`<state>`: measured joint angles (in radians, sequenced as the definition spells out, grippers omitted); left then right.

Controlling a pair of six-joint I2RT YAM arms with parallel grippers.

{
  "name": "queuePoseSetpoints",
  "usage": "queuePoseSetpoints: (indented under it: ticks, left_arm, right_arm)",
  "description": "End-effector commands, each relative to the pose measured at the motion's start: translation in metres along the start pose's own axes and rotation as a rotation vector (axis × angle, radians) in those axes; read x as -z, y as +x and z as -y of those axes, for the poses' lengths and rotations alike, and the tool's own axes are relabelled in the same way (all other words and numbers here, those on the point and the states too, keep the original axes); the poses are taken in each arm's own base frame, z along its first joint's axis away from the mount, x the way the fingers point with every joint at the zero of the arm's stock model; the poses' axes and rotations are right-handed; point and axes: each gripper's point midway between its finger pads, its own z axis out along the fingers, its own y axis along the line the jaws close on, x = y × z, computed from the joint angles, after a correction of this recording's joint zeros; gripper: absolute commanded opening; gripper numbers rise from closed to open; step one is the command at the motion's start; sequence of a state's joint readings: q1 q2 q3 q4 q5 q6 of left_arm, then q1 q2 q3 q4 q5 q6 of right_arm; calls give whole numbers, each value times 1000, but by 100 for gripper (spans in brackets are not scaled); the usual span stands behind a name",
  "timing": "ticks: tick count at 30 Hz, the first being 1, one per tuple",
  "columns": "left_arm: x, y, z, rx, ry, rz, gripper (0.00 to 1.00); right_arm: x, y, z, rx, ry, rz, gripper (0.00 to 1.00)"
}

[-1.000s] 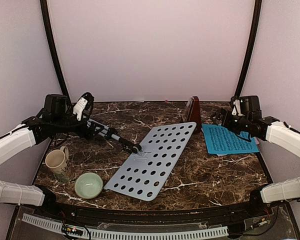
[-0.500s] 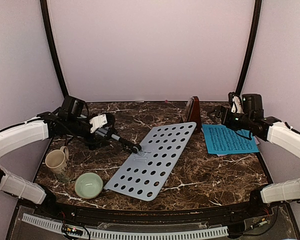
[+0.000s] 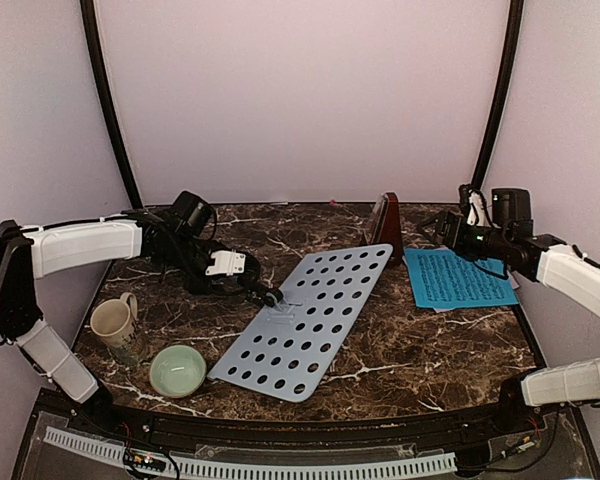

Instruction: Set up the instrument practice props

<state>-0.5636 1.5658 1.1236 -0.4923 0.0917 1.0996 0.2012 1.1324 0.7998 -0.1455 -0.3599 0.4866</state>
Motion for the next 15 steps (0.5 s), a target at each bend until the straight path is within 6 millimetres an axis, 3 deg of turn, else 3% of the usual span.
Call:
queuePoseSetpoints:
  ticks: [1, 10, 15]
  left_arm:
    - [2, -5, -15, -133, -63, -4, 65]
    - [-12, -15, -32, -263, -76, 3, 65]
    - [-16, -18, -41, -300, -85, 3, 56]
  right_arm:
    - [5, -6, -11, 34, -64, 34, 100]
    - [6, -7, -14, 44, -90, 29, 100]
    - [8, -9, -14, 37, -107, 42, 100]
